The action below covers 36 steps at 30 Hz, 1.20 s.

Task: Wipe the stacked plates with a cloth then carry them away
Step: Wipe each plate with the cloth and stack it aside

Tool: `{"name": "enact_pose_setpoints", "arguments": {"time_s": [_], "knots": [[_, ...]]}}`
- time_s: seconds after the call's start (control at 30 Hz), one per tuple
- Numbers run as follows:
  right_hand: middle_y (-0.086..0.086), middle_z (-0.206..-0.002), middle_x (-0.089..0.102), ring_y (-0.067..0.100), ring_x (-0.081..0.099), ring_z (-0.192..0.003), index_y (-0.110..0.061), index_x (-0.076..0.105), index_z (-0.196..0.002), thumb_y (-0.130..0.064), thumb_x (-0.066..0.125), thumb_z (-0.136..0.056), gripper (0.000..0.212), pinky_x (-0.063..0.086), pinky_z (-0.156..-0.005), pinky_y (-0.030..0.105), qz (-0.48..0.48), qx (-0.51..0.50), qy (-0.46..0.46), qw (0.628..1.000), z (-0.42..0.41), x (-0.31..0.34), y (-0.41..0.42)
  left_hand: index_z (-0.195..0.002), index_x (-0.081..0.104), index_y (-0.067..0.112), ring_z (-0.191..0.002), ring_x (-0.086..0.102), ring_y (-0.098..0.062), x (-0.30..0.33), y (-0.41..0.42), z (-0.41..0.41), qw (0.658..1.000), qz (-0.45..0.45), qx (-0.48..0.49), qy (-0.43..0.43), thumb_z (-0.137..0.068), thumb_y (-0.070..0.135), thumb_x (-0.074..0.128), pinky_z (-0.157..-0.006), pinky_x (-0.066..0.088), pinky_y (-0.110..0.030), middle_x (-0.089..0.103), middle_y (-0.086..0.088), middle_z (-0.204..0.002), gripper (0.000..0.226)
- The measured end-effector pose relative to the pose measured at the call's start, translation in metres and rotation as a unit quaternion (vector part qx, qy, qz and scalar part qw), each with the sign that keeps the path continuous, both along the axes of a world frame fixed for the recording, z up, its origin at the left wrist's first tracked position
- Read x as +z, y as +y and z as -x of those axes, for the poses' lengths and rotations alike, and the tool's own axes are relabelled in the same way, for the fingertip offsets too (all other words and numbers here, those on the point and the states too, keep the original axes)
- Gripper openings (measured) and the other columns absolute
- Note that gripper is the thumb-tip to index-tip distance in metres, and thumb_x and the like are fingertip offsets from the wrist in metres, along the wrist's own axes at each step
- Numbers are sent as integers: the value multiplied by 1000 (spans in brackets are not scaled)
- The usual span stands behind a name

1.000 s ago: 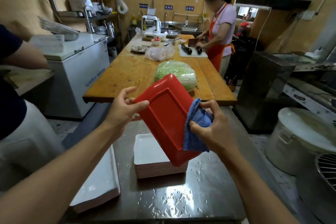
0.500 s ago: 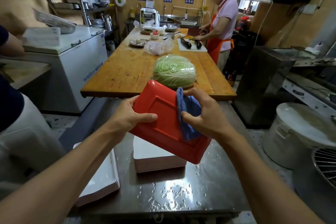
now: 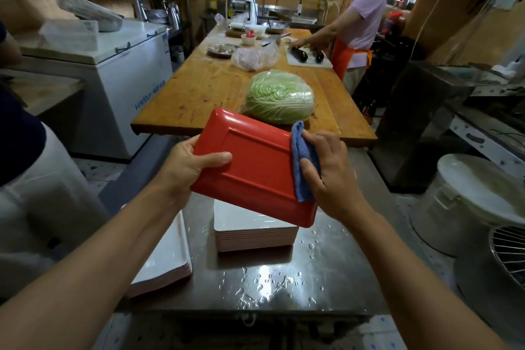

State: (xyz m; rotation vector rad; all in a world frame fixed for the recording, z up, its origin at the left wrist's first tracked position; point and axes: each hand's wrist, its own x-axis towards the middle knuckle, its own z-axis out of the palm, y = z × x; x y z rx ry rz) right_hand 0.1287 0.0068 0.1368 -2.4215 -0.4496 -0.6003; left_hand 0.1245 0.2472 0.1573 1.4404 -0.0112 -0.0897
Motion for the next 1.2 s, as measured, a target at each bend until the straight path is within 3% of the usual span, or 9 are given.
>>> {"name": "enact_pose_setpoints", "arguments": {"time_s": [0.23, 0.37, 0.53, 0.63, 0.73, 0.83, 0.9, 1.07, 1.2], "knots": [[12, -154, 15, 24, 10, -142, -13, 27, -146, -25, 37, -92, 56, 5, -117, 24, 9, -14, -10, 1000, 17, -34, 7, -109, 62, 10, -85, 63, -27, -6, -11, -6, 995, 49, 61, 56, -78, -1, 63, -77, 54, -37, 65, -15, -103, 33], [16, -153, 20, 32, 12, -142, -9, 31, -144, -27, 37, -93, 54, 7, -118, 32, 23, -27, -25, 999, 23, -45, 15, -100, 63, 14, -76, 65, -22, -3, -13, -11, 988, 73, 91, 97, -81, 2, 63, -62, 57, -30, 67, -10, -93, 23], [21, -145, 36, 44, 25, -136, -3, 44, -137, -11, 53, -85, 53, 20, -111, 49, 61, -46, -72, 995, 25, -45, 38, -110, 60, 9, -68, 66, -22, 1, -25, -7, 980, 103, 112, 129, -79, 4, 66, -52, 54, -31, 68, -11, -84, 32], [19, -143, 40, 43, 30, -134, -4, 47, -135, -16, 47, -88, 49, 22, -111, 49, 60, -21, -81, 995, 30, -43, 61, -97, 60, 8, -52, 67, -19, 1, -34, -4, 976, 127, 126, 125, -82, 6, 66, -43, 54, -30, 69, -8, -67, 16], [17, -145, 39, 40, 29, -135, -2, 45, -136, -21, 39, -91, 49, 24, -112, 50, 40, 15, -81, 996, 36, -41, 85, -91, 62, 5, -55, 67, -19, -4, -40, -1, 972, 146, 133, 126, -87, 13, 63, -51, 57, -30, 68, -13, -75, 9], [15, -147, 38, 36, 26, -138, -2, 42, -137, -23, 38, -90, 52, 23, -113, 47, 22, 31, -67, 997, 40, -38, 107, -112, 60, -6, -87, 68, -29, -11, -39, 1, 966, 152, 147, 147, -93, 28, 57, -79, 57, -37, 66, -23, -104, 39], [13, -148, 36, 33, 27, -139, -3, 42, -138, -28, 35, -89, 55, 19, -115, 45, 18, 48, -45, 998, 37, -32, 114, -115, 59, -7, -98, 65, -31, -14, -35, 4, 965, 137, 167, 147, -93, 36, 55, -90, 52, -41, 65, -23, -110, 48], [5, -151, 32, 26, 28, -139, -12, 40, -141, -35, 33, -92, 55, 16, -115, 44, 53, 72, -7, 996, 10, -13, 106, -86, 63, 8, -61, 68, -15, -13, -19, 12, 970, 129, 188, 81, -91, 34, 56, -61, 57, -28, 68, -11, -84, 28], [3, -154, 24, 22, 20, -142, -14, 33, -144, -37, 28, -92, 57, 10, -117, 37, 71, 33, 7, 997, -5, -18, 89, -86, 61, 15, -65, 68, -20, -9, 0, 16, 969, 130, 202, 57, -90, 34, 57, -61, 57, -35, 69, -8, -79, 20]]}}
